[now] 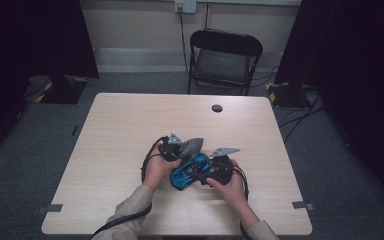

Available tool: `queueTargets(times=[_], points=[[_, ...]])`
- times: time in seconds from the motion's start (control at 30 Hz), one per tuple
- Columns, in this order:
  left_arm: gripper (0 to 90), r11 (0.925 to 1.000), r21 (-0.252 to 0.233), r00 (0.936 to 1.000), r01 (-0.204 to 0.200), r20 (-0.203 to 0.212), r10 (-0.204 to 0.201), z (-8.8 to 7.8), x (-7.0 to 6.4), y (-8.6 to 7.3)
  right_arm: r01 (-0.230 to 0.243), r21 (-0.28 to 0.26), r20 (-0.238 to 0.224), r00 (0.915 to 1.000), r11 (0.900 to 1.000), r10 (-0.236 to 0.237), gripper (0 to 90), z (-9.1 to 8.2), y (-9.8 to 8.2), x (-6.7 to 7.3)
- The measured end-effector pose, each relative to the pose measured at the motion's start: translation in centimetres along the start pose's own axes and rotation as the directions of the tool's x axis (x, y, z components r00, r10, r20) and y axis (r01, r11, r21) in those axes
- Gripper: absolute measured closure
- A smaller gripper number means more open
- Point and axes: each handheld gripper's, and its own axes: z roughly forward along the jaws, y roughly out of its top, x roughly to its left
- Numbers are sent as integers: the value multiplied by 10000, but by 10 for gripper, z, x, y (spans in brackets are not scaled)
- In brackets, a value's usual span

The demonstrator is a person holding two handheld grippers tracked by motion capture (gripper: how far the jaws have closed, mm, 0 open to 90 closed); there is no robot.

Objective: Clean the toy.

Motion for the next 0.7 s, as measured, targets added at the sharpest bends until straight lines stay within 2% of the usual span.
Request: queueTargets(times=[0.27, 0.43, 0.7], points=[[716, 9998, -30, 9998, 191, 92, -190, -9, 2, -7, -10, -26, 38, 10000, 10000, 10, 71, 0, 0, 1], [717, 9998, 126, 9999, 137, 81, -138, -15, 3, -10, -6, -12, 75, 10000, 10000, 6, 71, 0, 0, 1], [717, 9998, 46, 9997, 209, 103, -210, -23, 4, -18, 6, -4, 80, 10000, 10000, -6, 71, 0, 0, 2]])
